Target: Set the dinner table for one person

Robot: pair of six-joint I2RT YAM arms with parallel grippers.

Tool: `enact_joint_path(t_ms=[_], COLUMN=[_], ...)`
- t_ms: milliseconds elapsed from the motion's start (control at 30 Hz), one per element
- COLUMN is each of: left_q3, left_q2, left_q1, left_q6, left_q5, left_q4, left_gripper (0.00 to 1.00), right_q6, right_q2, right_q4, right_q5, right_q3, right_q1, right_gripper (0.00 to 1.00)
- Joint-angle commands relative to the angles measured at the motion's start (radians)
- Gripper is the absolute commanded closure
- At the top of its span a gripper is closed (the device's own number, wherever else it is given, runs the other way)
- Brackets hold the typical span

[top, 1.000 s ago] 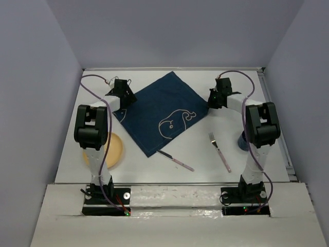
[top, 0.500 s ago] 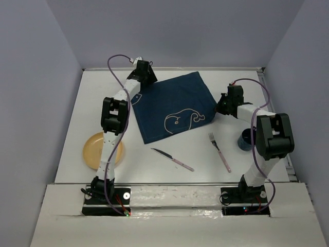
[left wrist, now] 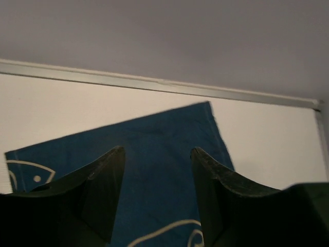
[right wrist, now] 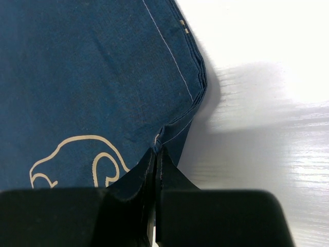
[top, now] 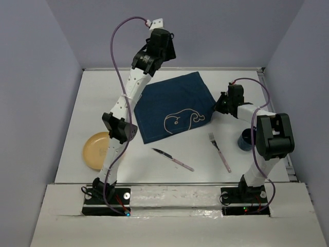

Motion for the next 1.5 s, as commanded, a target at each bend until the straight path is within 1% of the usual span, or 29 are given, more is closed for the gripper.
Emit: enact_joint_path(t_ms=[0,100,133,167,200,233,267,300,333,367,400,433,500,533,567,600,633,667,733,867,1033,1067,1200,1233,1467], left_q3=[-0.023,-0.130,-0.211,-0.259,-0.325,-0.527,-0.670,-0.851,-1.189,-1.312,-1.485,-1.558,-1.700,-1.767,-1.873,-1.919,-2.000,-2.035,-2.116,-2.181,-2.269,-2.299,-2.342,-2.355,-2.366], left_q2=[-0.243,-0.415,-0.451,-0.531,-0.577,-0.629,-0.785,-0.885,-1.065,-1.129,-1.180,-1.246,-1.297,-1.315,-1.329,-1.329,-1.329,-1.329,-1.317,-1.222,-1.168,-1.156,-1.116,-1.107,-1.064], left_q1=[-0.137,-0.156,-0.188,-0.212,-0.245,-0.301,-0.317,-0.317,-0.306,-0.305,-0.305,-0.306,-0.306,-0.306,-0.306,-0.306,-0.306,-0.306,-0.306,-0.306,-0.297,-0.285,-0.245,-0.240,-0.210], left_q6=[0.085,0.108,0.112,0.118,0.124,0.125,0.118,0.100,0.038,-0.005,-0.091,-0.133,-0.211,-0.248,-0.314,-0.345,-0.372,-0.418,-0.446,-0.506,-0.584,-0.587,-0.600,-0.601,-0.575], left_q5=[-0.038,-0.063,-0.104,-0.139,-0.182,-0.266,-0.273,-0.244,-0.165,-0.157,-0.175,-0.187,-0.193,-0.187,-0.187,-0.192,-0.198,-0.201,-0.207,-0.218,-0.229,-0.217,-0.172,-0.166,-0.146], left_q4=[-0.024,-0.004,-0.007,-0.011,-0.004,0.027,0.174,0.284,0.402,0.486,0.560,0.567,0.610,0.628,0.636,0.636,0.642,0.668,0.700,0.733,0.797,0.808,0.848,0.848,0.875], left_gripper=[0.35,0.32,0.32,0.32,0.31,0.31,0.31,0.32,0.32,0.32,0.33,0.33,0.33,0.33,0.33,0.32,0.32,0.31,0.30,0.28,0.28,0.28,0.28,0.30,0.32], right_q6=[-0.022,-0.030,-0.030,-0.031,-0.037,-0.040,-0.041,-0.041,-0.041,-0.042,-0.047,-0.048,-0.050,-0.050,-0.050,-0.051,-0.053,-0.054,-0.056,-0.059,-0.060,-0.060,-0.060,-0.060,-0.062], right_q2=[-0.038,-0.061,-0.072,-0.076,-0.078,-0.084,-0.084,-0.084,-0.084,-0.084,-0.084,-0.085,-0.089,-0.092,-0.095,-0.102,-0.105,-0.111,-0.113,-0.115,-0.118,-0.116,-0.108,-0.108,-0.105], right_q4=[0.062,0.067,0.067,0.068,0.071,0.071,0.073,0.076,0.078,0.079,0.078,0.079,0.078,0.079,0.078,0.078,0.079,0.078,0.079,0.078,0.078,0.079,0.079,0.079,0.079], right_q5=[-0.016,-0.022,-0.033,-0.036,-0.039,-0.048,-0.051,-0.054,-0.060,-0.062,-0.062,-0.064,-0.070,-0.071,-0.074,-0.076,-0.071,-0.071,-0.070,-0.070,-0.070,-0.073,-0.073,-0.073,-0.073], right_q3=[-0.025,-0.028,-0.024,-0.022,-0.021,-0.021,-0.019,-0.022,-0.024,-0.025,-0.027,-0.028,-0.028,-0.028,-0.028,-0.030,-0.034,-0.036,-0.036,-0.039,-0.042,-0.042,-0.039,-0.039,-0.036], right_q1=[0.007,0.007,0.007,0.007,0.007,0.007,0.007,0.007,0.007,0.007,0.007,0.007,0.007,0.007,0.007,0.007,0.007,0.007,0.007,0.007,0.007,0.007,0.007,0.007,0.007], right_gripper=[1.00,1.00,1.00,1.00,1.00,1.00,1.00,1.00,1.00,1.00,1.00,1.00,1.00,1.00,1.00,1.00,1.00,1.00,1.00,1.00,1.00,1.00,1.00,1.00,1.00])
